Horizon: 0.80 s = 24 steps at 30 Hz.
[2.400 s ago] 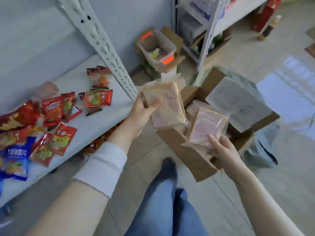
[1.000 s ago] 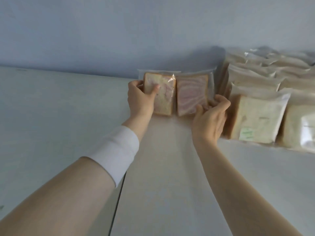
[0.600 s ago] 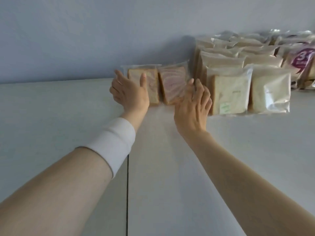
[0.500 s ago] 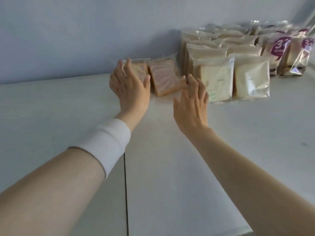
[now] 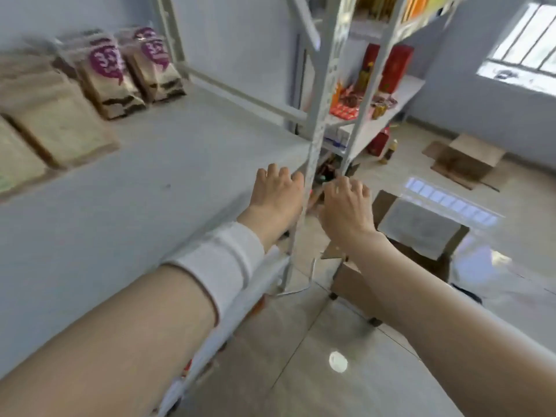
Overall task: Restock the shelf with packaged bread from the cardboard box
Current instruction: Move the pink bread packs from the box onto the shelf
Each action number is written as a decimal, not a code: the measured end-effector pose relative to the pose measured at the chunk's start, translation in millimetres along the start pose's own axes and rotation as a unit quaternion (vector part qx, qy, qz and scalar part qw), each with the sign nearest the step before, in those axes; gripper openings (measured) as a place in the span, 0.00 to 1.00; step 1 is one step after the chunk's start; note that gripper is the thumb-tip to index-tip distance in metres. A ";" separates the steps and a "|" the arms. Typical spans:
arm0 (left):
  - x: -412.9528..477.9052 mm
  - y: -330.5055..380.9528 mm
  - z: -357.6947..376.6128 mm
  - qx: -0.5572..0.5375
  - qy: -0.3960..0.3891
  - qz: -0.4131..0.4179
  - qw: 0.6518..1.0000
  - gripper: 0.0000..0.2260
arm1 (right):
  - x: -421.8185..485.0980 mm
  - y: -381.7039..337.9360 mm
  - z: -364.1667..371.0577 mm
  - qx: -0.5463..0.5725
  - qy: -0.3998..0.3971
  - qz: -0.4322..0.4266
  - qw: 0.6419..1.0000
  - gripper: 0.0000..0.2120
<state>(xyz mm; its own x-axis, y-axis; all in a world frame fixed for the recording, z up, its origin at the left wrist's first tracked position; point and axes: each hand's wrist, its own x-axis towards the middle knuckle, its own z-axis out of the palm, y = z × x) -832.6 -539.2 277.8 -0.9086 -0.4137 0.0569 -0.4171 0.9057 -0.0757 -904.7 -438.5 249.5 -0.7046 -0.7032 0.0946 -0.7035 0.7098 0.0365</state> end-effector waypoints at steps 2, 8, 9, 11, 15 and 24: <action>27.9 78.1 24.3 -0.001 -0.039 0.035 0.999 0.14 | -19.3 81.0 28.4 -0.013 -0.061 0.052 0.997 0.21; 87.8 229.1 111.5 -0.016 -0.156 0.128 0.979 0.14 | -63.0 243.6 116.3 -0.009 -0.193 0.186 0.963 0.18; 97.7 244.6 127.0 -0.020 -0.175 0.136 0.975 0.14 | -63.3 262.3 130.4 -0.007 -0.214 0.201 0.956 0.18; 119.5 269.1 159.9 -0.029 -0.214 0.144 0.966 0.15 | -58.2 294.0 158.6 -0.004 -0.251 0.219 0.943 0.18; 177.1 303.8 239.6 -0.066 -0.284 0.127 0.948 0.15 | -29.8 340.7 227.5 0.013 -0.299 0.234 0.925 0.16; 292.0 337.8 419.6 -0.161 -0.426 -0.046 0.889 0.23 | 35.6 356.4 395.3 0.157 -0.407 0.244 0.866 0.23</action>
<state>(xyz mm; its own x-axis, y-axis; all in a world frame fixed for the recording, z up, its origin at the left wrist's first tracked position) -1247.4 -392.9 -148.9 -0.6134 -0.2836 -0.7371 -0.5886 0.7864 0.1872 -1217.2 -226.7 -127.4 -0.6669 -0.2082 -0.7154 -0.2033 0.9746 -0.0942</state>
